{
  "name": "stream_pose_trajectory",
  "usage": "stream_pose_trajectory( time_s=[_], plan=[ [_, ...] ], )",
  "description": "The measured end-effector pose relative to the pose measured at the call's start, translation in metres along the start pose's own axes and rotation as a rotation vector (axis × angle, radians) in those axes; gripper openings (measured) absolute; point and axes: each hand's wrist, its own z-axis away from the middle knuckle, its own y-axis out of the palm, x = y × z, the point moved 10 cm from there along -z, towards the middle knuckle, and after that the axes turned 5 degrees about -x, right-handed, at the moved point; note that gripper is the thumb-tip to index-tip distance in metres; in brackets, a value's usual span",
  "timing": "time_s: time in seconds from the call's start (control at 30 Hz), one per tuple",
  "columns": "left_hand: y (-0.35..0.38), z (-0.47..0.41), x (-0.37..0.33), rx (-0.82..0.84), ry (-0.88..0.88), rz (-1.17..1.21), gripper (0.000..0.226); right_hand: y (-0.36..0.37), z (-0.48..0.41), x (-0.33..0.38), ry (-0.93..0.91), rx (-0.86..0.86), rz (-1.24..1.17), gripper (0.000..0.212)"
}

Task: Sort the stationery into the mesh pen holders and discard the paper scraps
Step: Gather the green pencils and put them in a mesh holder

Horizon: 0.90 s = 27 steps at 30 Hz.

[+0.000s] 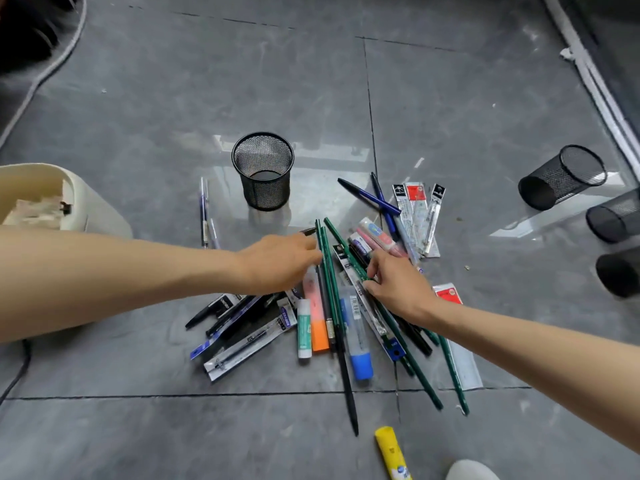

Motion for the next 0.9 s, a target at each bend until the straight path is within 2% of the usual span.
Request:
stream_pose_trajectory(
  time_s=[0.07, 0.13, 0.2, 0.27, 0.37, 0.43, 0.57, 0.67, 0.77, 0.9],
  plan=[
    [0.013, -0.007, -0.019, 0.024, 0.205, -0.131, 0.038, -0.004, 0.004, -0.003, -0.003, -0.026, -0.020, 0.012],
    [0.021, -0.015, -0.031, 0.061, 0.328, -0.207, 0.037, -0.006, 0.010, -0.006, -0.012, -0.027, -0.041, 0.008],
    [0.026, -0.024, -0.035, 0.074, 0.364, -0.283, 0.037, -0.009, 0.017, -0.009, -0.028, -0.046, -0.053, 0.006],
    [0.029, -0.032, -0.036, 0.104, 0.377, -0.340, 0.047, -0.013, 0.023, -0.014, -0.028, -0.073, -0.057, 0.006],
    [0.043, -0.042, -0.034, 0.225, 0.408, -0.462, 0.055, -0.015, 0.033, -0.028, 0.003, -0.090, -0.064, 0.005],
    [0.046, -0.045, -0.030, 0.264, 0.441, -0.518, 0.052, -0.015, 0.039, -0.036, 0.016, -0.084, -0.071, 0.004],
    [0.047, -0.045, -0.040, 0.242, 0.641, -0.644, 0.038, -0.013, 0.047, -0.050, 0.058, -0.064, -0.080, 0.003],
    [0.048, -0.045, -0.050, 0.280, 0.698, -0.690, 0.037, -0.010, 0.045, -0.058, 0.094, -0.041, -0.067, 0.002],
    [0.042, -0.045, -0.047, 0.245, 0.676, -0.679, 0.033, -0.007, 0.037, -0.058, 0.108, -0.019, -0.067, 0.004],
    [0.008, -0.038, -0.036, -0.027, 0.615, -0.513, 0.028, -0.017, 0.026, -0.041, 0.057, -0.108, -0.081, 0.005]
  ],
)
